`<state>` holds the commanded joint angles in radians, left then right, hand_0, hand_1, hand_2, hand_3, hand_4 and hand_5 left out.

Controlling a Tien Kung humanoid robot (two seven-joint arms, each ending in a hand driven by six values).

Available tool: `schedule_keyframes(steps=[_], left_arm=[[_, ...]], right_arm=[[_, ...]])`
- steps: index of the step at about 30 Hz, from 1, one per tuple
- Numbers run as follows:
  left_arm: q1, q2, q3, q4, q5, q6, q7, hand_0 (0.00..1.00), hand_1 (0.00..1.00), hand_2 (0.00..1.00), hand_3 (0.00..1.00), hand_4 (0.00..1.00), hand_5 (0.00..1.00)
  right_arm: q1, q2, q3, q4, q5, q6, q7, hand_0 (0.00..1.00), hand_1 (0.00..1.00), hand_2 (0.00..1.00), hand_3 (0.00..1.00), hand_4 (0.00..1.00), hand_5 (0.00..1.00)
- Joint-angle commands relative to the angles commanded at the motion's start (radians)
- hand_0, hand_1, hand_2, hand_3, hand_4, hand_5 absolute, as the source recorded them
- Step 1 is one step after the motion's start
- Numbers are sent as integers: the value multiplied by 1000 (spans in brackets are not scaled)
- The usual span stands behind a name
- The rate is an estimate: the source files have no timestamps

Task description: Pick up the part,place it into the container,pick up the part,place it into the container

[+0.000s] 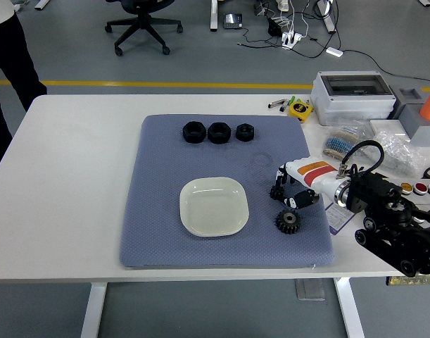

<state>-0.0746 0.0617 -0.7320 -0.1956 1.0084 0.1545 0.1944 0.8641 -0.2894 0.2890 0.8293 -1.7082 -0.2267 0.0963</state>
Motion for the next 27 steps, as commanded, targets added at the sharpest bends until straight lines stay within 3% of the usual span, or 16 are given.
schedule_keyframes(steps=[16, 27], left_arm=[[1, 0, -1, 0, 1, -2, 0, 716, 692, 644, 587, 633, 631], [2, 1, -2, 0, 3, -3, 0, 715, 690, 644, 588, 633, 632]], right_arm=[[-6, -8, 39, 17, 41, 0, 4, 409, 464, 492, 492, 678, 308], [-7, -12, 100, 157, 14, -23, -5, 412, 465, 492, 493, 670, 326]])
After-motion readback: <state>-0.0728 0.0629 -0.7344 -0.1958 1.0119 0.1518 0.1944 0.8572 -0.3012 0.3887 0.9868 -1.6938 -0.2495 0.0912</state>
